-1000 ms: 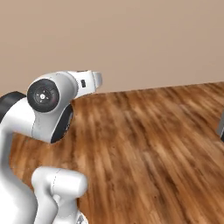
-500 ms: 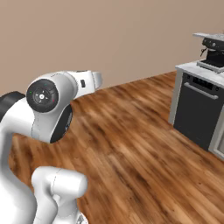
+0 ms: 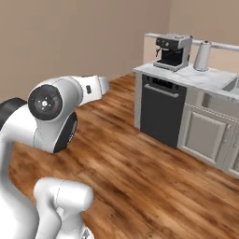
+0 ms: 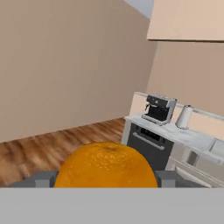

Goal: Retrieve the orange and pear from the fridge and place them into the bowl on the dining table.

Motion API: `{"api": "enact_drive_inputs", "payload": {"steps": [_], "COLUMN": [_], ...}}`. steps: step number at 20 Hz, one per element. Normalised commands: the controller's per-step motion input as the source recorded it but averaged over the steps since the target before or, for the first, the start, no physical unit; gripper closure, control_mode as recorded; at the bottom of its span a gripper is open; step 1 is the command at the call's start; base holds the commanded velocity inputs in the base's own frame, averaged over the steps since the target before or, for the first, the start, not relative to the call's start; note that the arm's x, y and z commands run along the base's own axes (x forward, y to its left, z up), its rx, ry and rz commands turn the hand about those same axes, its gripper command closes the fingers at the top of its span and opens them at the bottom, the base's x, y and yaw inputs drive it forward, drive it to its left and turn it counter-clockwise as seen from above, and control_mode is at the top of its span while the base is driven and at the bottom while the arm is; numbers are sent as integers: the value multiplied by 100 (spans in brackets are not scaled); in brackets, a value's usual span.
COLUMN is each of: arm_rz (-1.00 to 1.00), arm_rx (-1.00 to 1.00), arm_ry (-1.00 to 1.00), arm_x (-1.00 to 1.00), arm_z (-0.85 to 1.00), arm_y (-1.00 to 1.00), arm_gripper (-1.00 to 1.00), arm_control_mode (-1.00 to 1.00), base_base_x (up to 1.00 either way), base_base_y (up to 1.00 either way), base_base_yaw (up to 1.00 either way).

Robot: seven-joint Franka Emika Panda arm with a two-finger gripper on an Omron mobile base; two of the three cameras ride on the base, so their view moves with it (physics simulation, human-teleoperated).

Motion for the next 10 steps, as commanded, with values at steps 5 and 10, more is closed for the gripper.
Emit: {"api": "enact_drive_inputs", "payload": {"steps": [5, 10], "arm_rz": [0, 0], "arm_rx": [0, 0], "arm_ry": [0, 0], "arm_x": [0, 0], "arm_z": [0, 0], "arm_y": [0, 0], "arm_gripper": [100, 100], "arm_control_mode": [100, 100], "base_base_x": [59, 59], "base_base_y": [3, 15], "base_base_yaw": [-50, -51]}}
